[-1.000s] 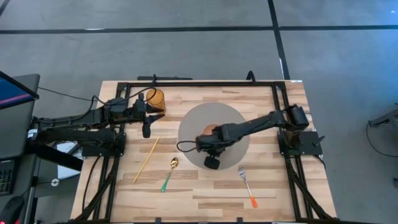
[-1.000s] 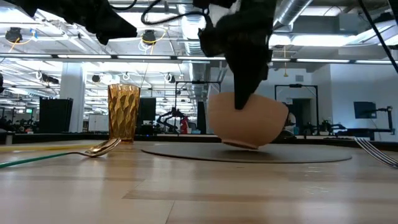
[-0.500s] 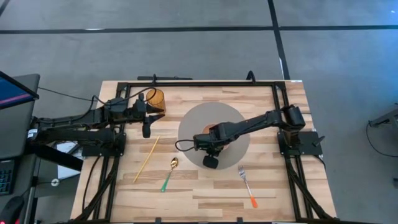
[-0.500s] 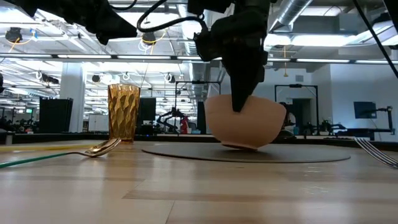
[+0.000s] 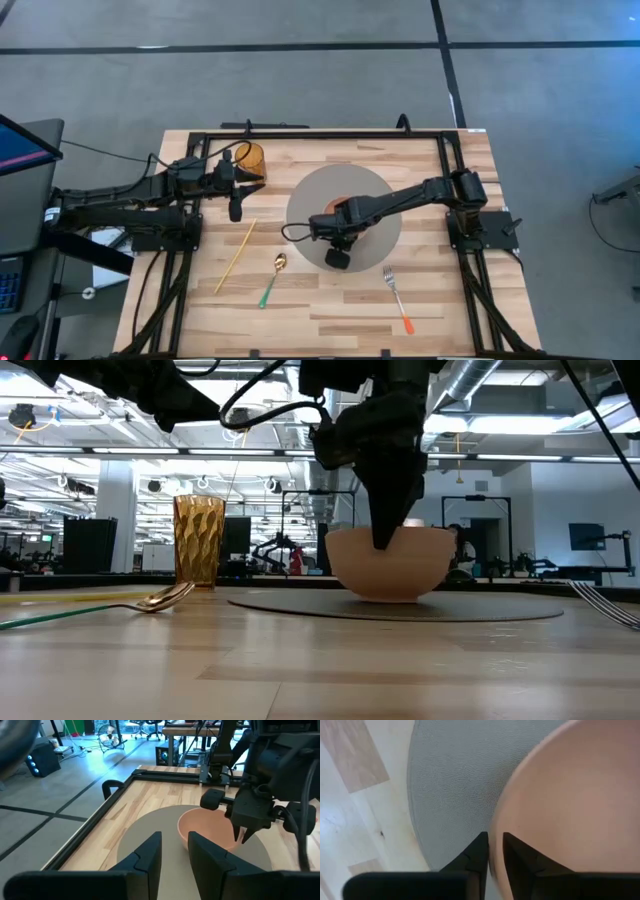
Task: Pick & Place Utensil
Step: Put the light pink bowl on the gray table mat
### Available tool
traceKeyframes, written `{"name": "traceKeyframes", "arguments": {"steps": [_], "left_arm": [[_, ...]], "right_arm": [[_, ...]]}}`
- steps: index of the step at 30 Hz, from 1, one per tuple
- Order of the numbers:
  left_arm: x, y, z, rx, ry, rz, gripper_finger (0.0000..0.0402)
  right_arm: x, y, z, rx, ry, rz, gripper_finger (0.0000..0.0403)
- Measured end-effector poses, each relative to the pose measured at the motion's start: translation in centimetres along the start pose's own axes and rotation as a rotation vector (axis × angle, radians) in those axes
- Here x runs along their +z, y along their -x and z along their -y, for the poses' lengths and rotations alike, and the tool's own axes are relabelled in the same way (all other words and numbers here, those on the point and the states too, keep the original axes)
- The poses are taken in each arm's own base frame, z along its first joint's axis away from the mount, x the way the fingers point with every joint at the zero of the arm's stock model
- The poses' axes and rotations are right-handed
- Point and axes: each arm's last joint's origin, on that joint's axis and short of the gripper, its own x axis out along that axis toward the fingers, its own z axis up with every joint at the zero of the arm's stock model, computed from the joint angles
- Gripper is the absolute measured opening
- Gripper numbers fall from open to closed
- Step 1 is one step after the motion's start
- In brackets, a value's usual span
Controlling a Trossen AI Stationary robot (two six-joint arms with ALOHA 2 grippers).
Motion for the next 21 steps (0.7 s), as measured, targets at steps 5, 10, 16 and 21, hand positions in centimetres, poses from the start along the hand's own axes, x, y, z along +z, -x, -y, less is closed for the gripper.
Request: {"name": "traceKeyframes", "arguments": {"steps": [5,10,16,21], "left_arm": [[0.0,0.0,0.0,0.0,0.0,0.0,0.0097],[0.0,0.0,0.0,0.0,0.0,0.0,0.0097],[0.01,0.0,0.0,0.0,0.0,0.001,0.0097],[0.01,0.0,-0.01,0.0,0.0,0.001,0.0097]], "right_arm": [[0.06,-0.03,0.14,-0.002,-0.003,-0.002,0.0061],[0.06,-0.04,0.15,0.013,0.051,-0.008,0.0065],[0.25,-0.06,0.58,0.012,0.049,-0.008,0.0077],[0.37,-0.02,0.87,0.01,0.039,-0.007,0.0097]]}}
